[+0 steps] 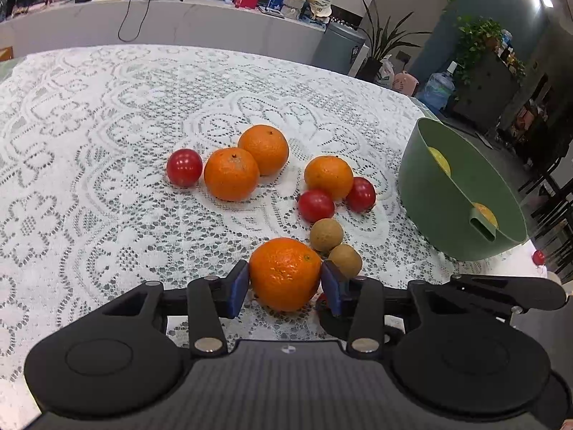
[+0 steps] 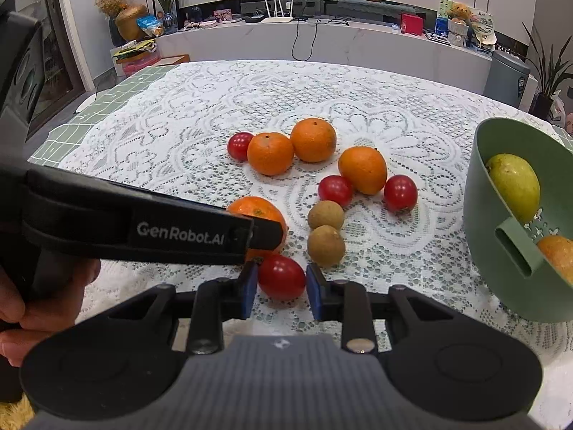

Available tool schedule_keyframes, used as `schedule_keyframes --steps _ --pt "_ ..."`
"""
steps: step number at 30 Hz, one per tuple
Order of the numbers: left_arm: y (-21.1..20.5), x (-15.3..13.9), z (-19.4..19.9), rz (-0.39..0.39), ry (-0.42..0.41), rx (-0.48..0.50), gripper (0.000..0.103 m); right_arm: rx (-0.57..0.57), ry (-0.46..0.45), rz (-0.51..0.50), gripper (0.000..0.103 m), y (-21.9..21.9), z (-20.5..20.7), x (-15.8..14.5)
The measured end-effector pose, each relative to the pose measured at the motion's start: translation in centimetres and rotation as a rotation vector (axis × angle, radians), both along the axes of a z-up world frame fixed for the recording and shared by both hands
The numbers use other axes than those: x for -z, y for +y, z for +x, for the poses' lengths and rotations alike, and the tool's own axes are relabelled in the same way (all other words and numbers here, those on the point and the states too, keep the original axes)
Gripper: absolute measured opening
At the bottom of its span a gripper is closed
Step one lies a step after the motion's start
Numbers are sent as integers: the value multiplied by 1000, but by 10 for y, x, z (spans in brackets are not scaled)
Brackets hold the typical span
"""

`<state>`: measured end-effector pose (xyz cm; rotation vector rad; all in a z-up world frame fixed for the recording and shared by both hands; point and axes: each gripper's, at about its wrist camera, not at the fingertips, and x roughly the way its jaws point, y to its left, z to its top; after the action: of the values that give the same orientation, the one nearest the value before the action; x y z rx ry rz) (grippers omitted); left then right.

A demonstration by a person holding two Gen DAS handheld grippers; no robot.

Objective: Organize fruits
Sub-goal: 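Grasp a mandarin orange with the left tool while the right tool grasps a red tomato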

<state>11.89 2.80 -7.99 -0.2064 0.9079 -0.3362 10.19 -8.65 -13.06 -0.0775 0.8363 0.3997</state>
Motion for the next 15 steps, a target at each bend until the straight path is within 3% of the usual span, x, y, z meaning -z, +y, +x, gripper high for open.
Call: schedule_keyframes --steps 15 --pt "5 -9 -18 41 -42 -56 48 21 -43 51 26 -12 -9 -10"
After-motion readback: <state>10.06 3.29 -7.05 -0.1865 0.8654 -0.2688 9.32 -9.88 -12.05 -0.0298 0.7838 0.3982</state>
